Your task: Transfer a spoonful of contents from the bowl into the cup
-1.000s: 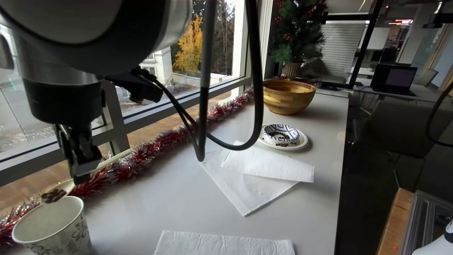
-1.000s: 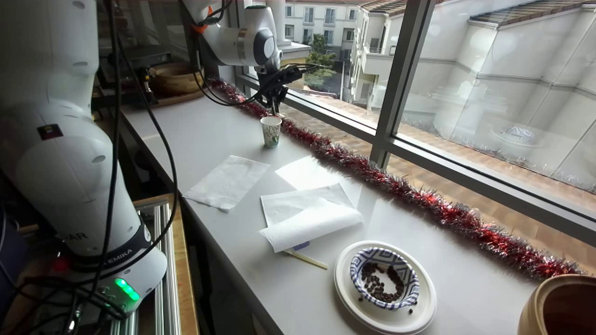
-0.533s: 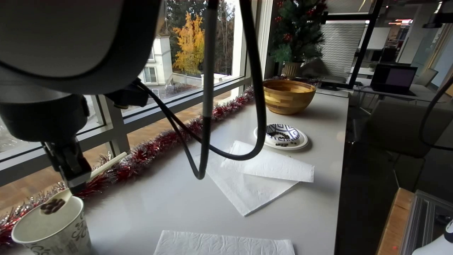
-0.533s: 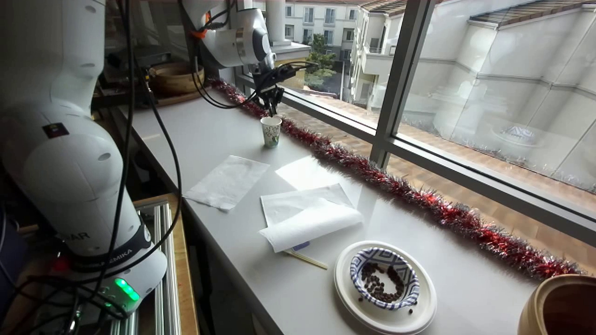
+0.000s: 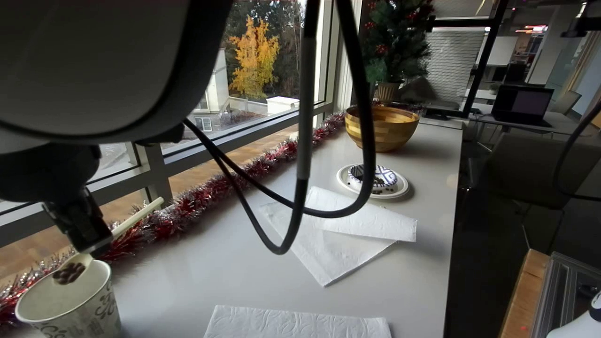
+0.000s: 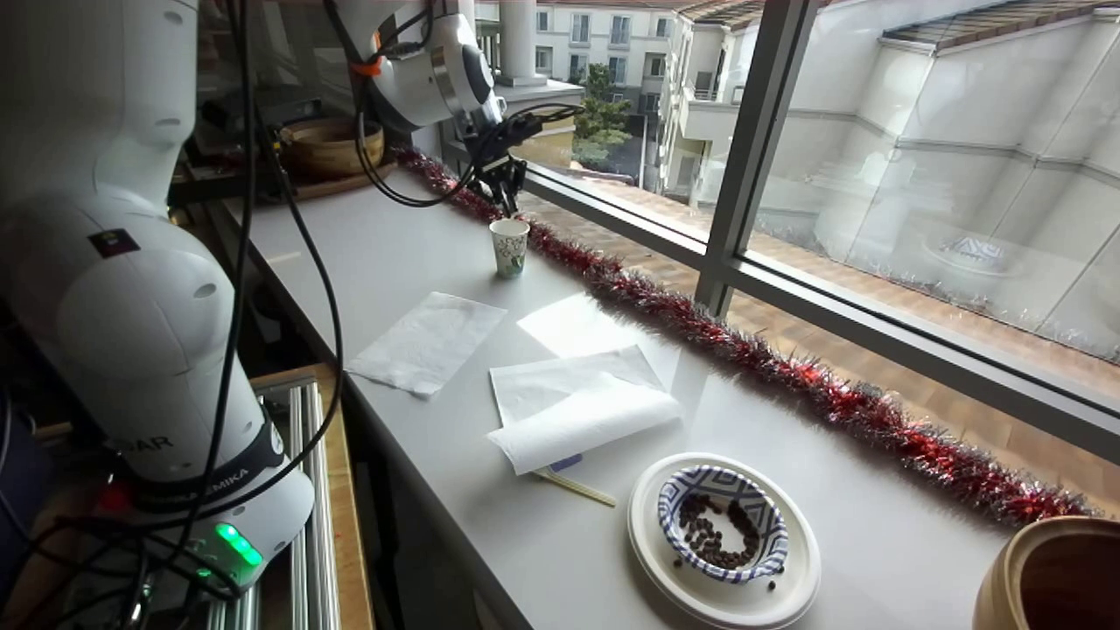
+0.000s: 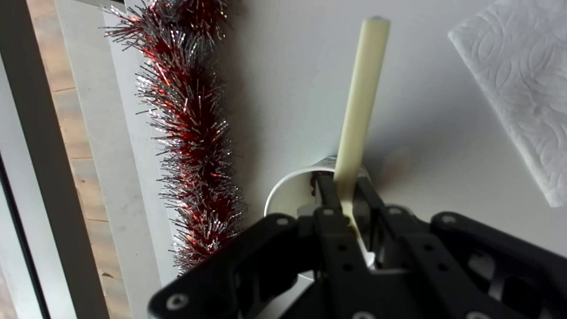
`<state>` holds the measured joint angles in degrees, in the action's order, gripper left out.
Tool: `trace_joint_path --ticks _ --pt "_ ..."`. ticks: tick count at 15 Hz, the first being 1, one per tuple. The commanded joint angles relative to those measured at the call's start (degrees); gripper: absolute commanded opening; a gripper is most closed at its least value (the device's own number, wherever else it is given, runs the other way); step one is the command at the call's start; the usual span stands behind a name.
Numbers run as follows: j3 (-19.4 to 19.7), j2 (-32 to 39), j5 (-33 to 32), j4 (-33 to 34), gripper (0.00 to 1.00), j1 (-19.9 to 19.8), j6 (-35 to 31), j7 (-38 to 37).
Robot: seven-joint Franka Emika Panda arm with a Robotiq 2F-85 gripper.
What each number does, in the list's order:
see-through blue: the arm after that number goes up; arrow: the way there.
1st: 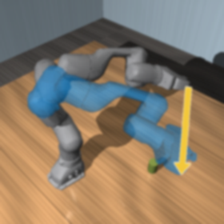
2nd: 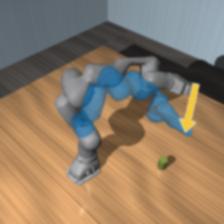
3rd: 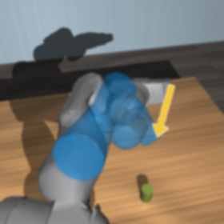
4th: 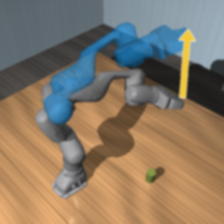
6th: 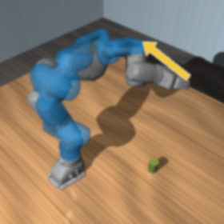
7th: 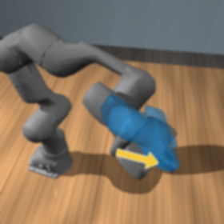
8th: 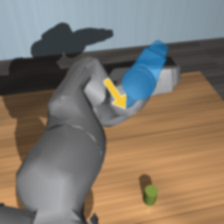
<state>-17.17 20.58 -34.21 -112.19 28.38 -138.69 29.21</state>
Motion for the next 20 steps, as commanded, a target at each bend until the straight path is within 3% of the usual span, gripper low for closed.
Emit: trace_joint_path --ticks 1,11,20 --pt "0.3 0.5 -6.3 1.2 0.04 1.5 3.1 -5.3" --pt "-1.7 1.0 -14.9 2.9 0.04 3.0 11.6 -7.5" --pt "-2.4 5.0 -24.6 8.5 0.04 6.1 19.3 -7.7"
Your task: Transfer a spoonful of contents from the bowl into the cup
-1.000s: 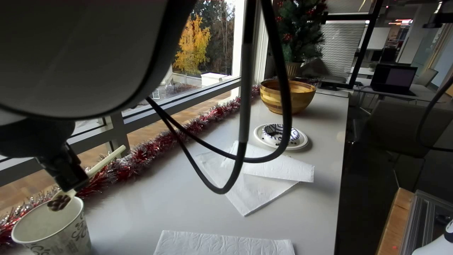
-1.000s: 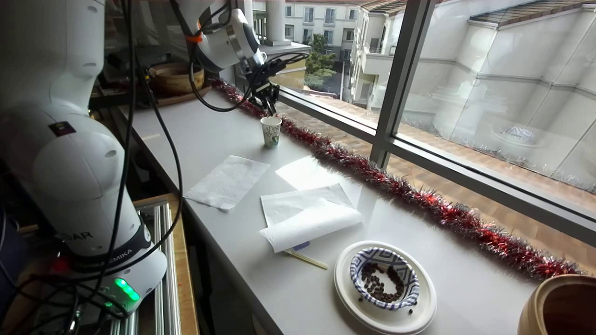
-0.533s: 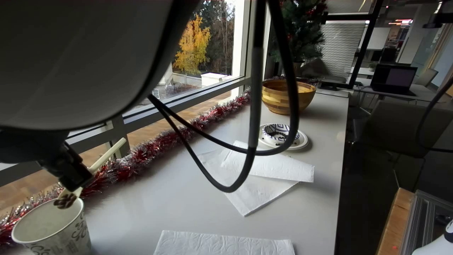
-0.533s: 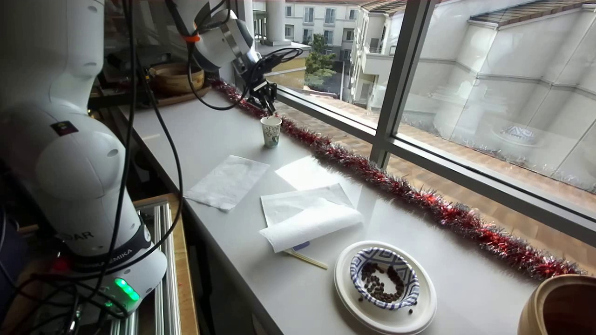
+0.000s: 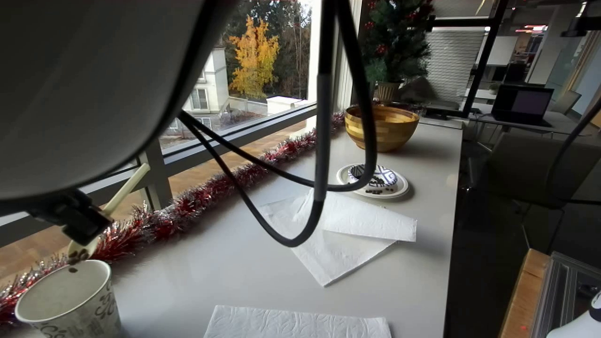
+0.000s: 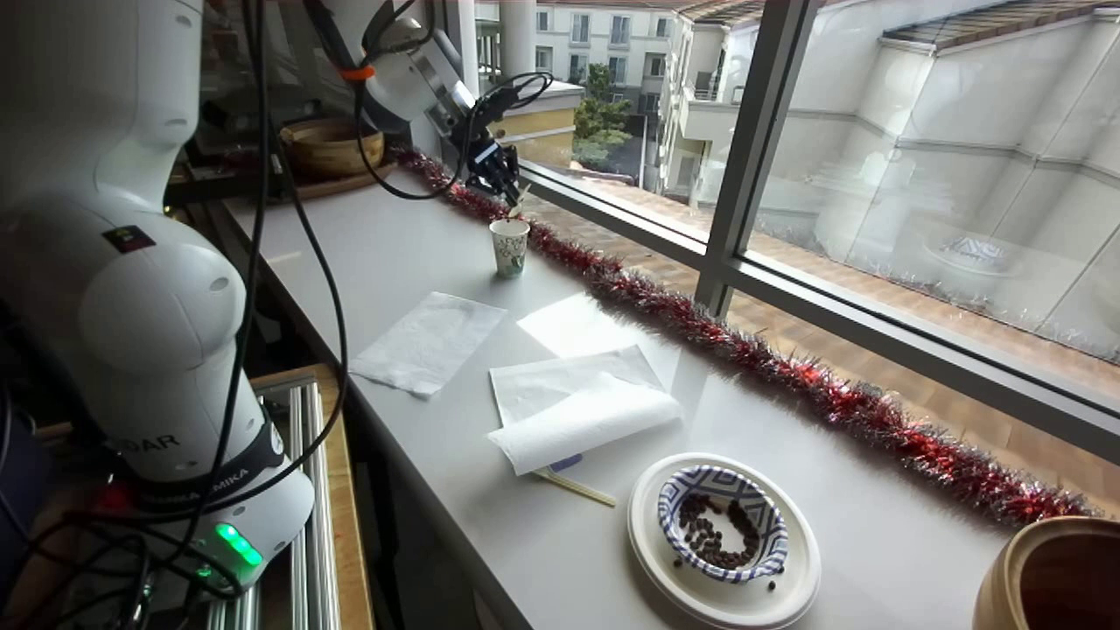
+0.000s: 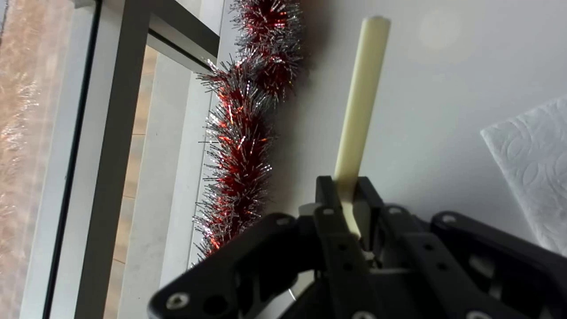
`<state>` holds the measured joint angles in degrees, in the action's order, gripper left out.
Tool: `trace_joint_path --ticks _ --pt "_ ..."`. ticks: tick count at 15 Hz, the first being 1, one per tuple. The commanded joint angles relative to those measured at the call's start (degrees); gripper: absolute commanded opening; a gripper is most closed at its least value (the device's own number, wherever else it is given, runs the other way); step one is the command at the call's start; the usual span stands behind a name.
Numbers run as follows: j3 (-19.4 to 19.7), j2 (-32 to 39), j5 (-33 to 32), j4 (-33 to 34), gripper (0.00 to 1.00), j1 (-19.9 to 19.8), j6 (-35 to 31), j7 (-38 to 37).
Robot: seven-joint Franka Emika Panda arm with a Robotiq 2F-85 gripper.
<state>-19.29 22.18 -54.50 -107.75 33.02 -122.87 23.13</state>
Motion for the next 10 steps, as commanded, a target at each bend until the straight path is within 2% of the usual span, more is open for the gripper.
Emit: trace_joint_path --ticks 1,6,10 --pt "-0.3 4.1 -5.1 4.7 0.04 1.8 3.9 -1.6" --pt "0.0 6.7 -9.1 6.9 0.04 3.2 4.9 -2.1" --pt "-0.6 5.6 -7.0 7.0 0.04 2.3 4.4 -1.3"
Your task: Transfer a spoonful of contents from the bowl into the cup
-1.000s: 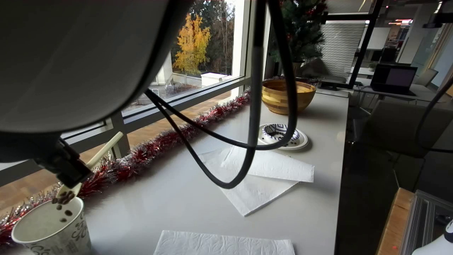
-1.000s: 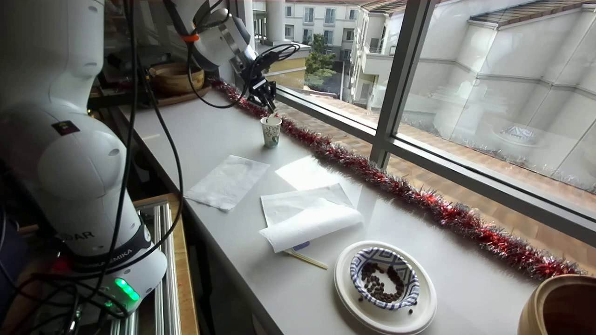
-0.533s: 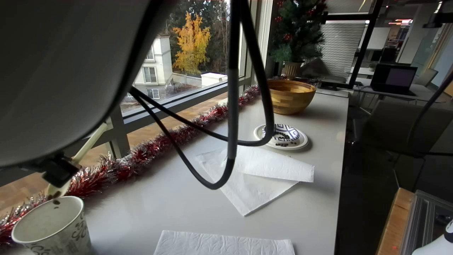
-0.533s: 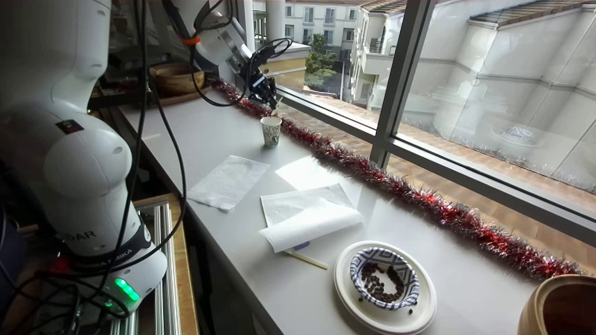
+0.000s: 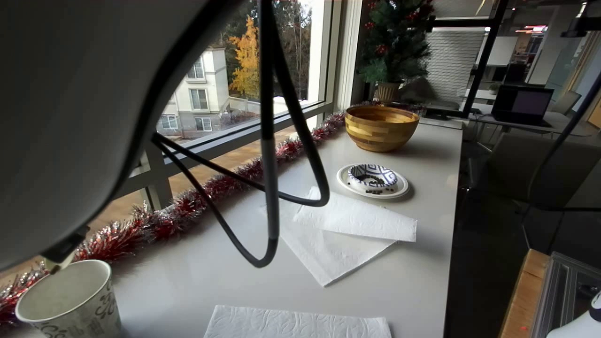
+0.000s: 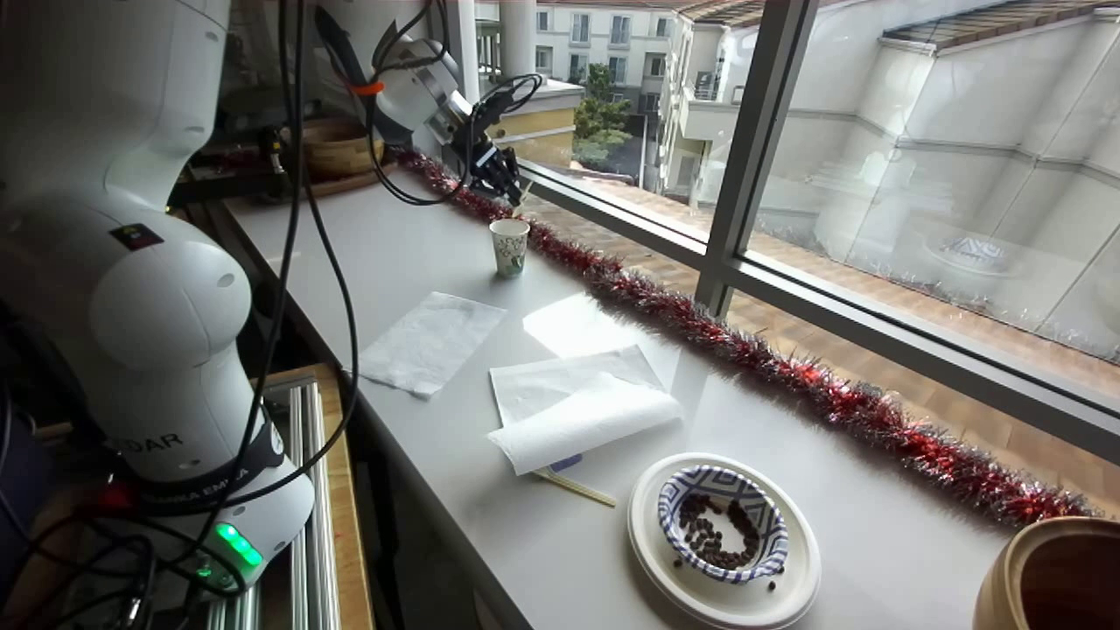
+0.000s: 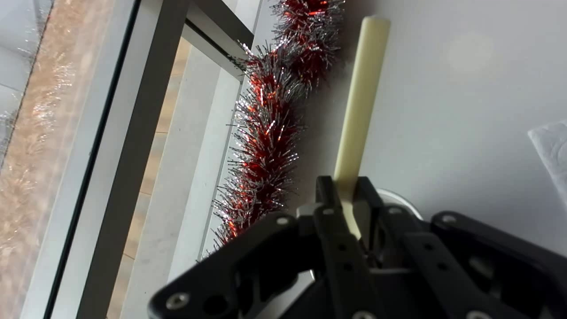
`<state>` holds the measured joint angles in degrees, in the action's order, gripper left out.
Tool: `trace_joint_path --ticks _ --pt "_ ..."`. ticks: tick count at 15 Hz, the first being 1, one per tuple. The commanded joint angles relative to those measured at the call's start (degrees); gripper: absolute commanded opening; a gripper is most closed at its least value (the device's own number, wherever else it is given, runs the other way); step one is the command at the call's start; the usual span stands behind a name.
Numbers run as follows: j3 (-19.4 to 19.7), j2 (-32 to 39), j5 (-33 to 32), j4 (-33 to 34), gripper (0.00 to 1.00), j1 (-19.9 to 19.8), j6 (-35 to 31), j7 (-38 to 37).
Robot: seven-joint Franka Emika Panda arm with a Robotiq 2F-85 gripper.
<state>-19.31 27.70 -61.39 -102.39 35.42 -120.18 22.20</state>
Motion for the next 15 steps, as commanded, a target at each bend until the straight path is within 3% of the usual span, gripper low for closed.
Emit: trace_joint_path --ticks 1,6,10,12,15 --pt "-0.1 -0.4 -1.5 1.5 0.04 0.3 2.0 -1.3" --pt "0.6 0.0 -6.2 0.7 0.04 1.6 4.0 -1.6" --pt "-0.3 0.1 -6.1 0.8 0.04 1.3 5.2 -0.9" --pt "-1.2 -1.2 -2.8 0.5 0.04 -0.2 4.1 -0.4" --pt "-3.3 -5.7 7.9 -2.3 0.04 -5.6 -0.5 1.9"
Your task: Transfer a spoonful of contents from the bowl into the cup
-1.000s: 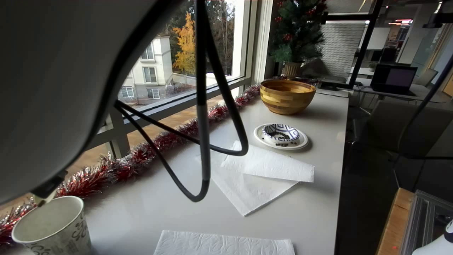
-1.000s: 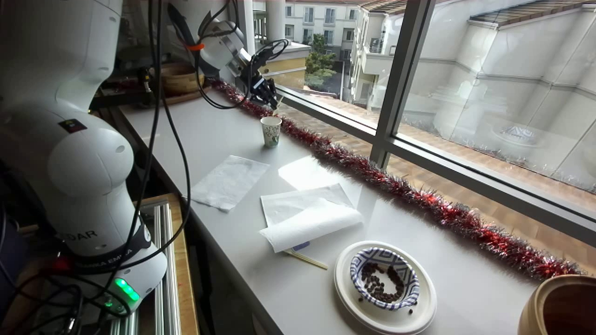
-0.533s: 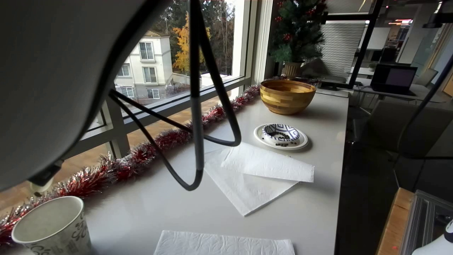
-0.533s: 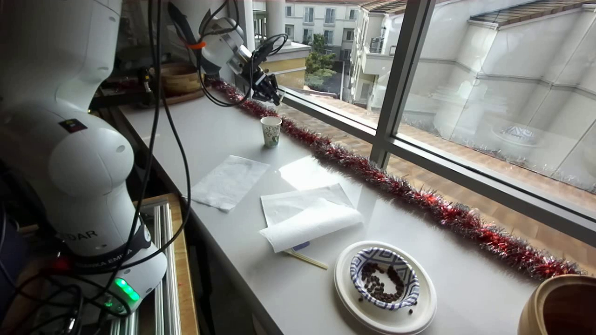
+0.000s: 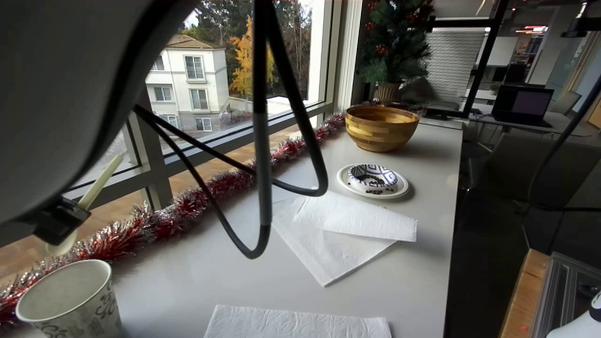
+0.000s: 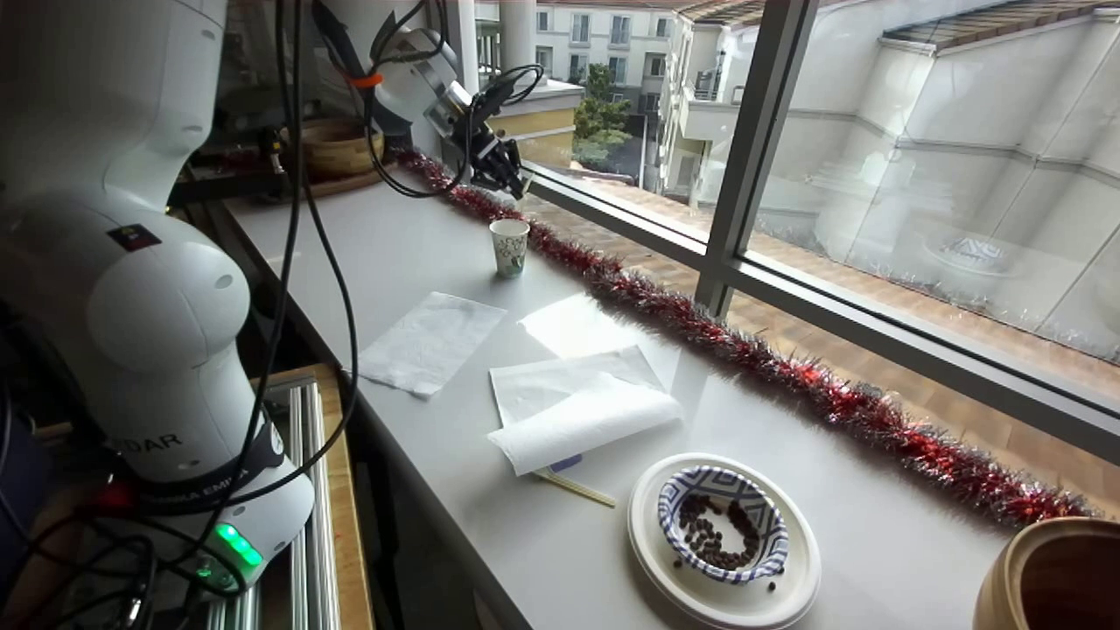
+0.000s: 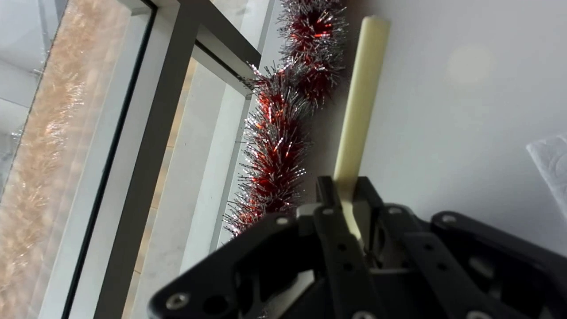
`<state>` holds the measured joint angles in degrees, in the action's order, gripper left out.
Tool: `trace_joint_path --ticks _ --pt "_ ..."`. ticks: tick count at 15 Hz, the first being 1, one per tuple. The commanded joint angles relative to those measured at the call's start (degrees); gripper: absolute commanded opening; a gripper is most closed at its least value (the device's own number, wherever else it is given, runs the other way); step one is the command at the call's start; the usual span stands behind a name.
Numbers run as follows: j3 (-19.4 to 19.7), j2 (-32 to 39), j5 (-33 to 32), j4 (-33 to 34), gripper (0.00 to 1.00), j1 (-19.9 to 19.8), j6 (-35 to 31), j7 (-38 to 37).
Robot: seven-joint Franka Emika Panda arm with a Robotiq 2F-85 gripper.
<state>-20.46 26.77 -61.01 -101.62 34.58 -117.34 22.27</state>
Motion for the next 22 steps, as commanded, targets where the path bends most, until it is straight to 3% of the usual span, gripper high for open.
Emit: trace_joint_path --ticks 1,5,9,13,17,19,20,22 --pt "-2.6 -6.7 10.8 -4.8 0.04 -6.8 -5.3 2.3" --pt "-3.2 -15.5 23.2 -14.9 0.04 -16.0 -19.7 7.5" --pt "-3.2 -21.7 39.4 -26.8 0.04 -22.7 -37.2 24.0" --pt "-15.1 -23.0 56.7 -39.4 0.04 -33.3 -51.5 42.2" --pt "-32.6 -15.9 70.3 -44.4 0.04 -45.2 -57.8 58.9" --pt "-41.6 -12.5 75.2 -46.2 0.04 -53.6 -58.8 66.4" --pt "-34.6 -16.1 70.5 -45.0 0.15 -46.2 -56.3 58.4" --pt "-39.5 -14.0 72.9 -46.0 0.15 -51.3 -57.1 62.7"
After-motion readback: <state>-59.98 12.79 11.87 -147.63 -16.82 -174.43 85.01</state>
